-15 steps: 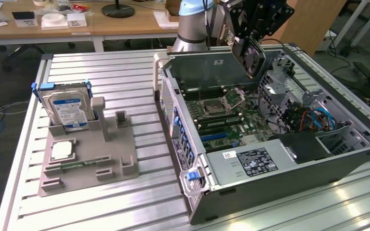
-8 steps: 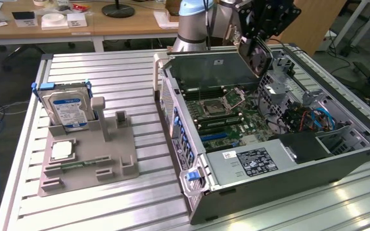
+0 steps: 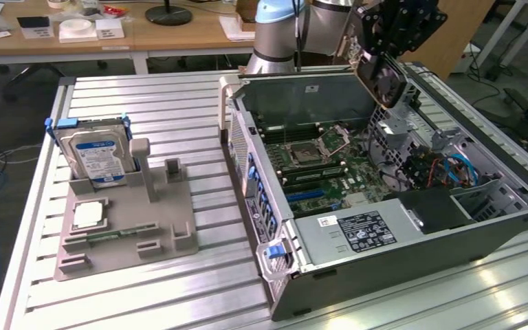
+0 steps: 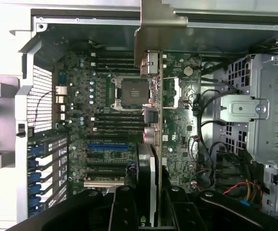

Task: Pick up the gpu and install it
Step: 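Pick up the gpu and move the gpu toward the slot, then insert the gpu into the slot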

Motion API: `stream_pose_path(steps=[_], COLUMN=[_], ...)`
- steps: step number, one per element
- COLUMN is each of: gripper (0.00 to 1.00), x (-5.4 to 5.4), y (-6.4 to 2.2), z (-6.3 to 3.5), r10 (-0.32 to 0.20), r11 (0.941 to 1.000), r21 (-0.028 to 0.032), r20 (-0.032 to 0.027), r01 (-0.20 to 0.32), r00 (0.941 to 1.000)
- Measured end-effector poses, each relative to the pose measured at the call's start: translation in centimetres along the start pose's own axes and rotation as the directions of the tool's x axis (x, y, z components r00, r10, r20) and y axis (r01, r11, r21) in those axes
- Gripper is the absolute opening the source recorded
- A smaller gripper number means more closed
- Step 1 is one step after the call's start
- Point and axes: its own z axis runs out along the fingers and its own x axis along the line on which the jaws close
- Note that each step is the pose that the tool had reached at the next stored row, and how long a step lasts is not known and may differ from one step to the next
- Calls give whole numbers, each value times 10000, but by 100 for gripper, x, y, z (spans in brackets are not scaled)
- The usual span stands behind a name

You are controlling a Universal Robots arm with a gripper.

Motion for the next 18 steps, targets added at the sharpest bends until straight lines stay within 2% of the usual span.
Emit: stream_pose_path(steps=[13,18], gripper=[28,28], x=[-5,-5], y=[0,0], z=[1,1], r10=[-16,-647], r11=[10000,9979], r21=[-1,-1], r20=[0,-25], r01=[16,647], r00=[10000,9979])
